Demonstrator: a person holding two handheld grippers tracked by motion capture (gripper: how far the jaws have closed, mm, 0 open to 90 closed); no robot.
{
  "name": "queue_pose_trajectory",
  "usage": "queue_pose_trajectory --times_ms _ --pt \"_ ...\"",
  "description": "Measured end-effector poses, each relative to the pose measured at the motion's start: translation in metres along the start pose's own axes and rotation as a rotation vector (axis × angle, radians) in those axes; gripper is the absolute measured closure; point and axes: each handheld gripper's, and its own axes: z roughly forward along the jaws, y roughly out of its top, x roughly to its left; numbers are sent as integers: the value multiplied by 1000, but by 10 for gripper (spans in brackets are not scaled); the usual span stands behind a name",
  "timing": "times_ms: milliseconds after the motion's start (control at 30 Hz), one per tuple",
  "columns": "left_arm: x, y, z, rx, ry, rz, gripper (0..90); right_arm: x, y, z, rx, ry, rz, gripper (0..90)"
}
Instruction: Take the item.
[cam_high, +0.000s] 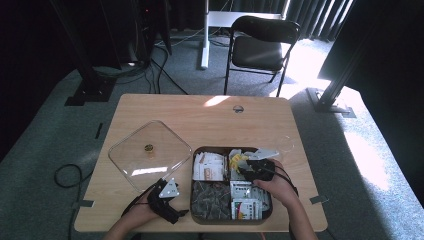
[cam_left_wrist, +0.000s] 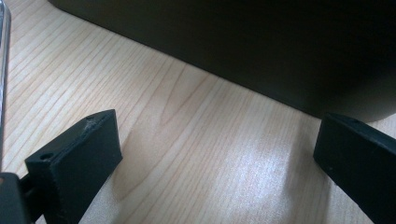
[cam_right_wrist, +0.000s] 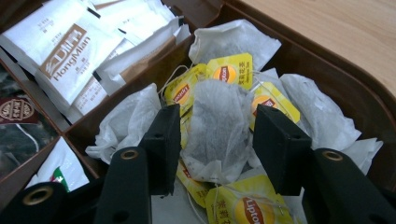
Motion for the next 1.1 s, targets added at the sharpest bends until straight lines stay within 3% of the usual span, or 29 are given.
queue_pose_trajectory --times_ms 133,200,333,733,1100 --pt "0 0 0 0 0 0 7 0 1 1 25 5 -6 605" --pt "0 0 0 0 0 0 7 0 1 2 38 4 4 696" --pt "0 0 0 0 0 0 7 -2 1 0 10 6 34 808" --pt "0 0 0 0 0 0 7 -8 1 -12 -61 -3 89 831" --pt "0 0 0 0 1 1 7 -10 7 -30 -168 7 132 831"
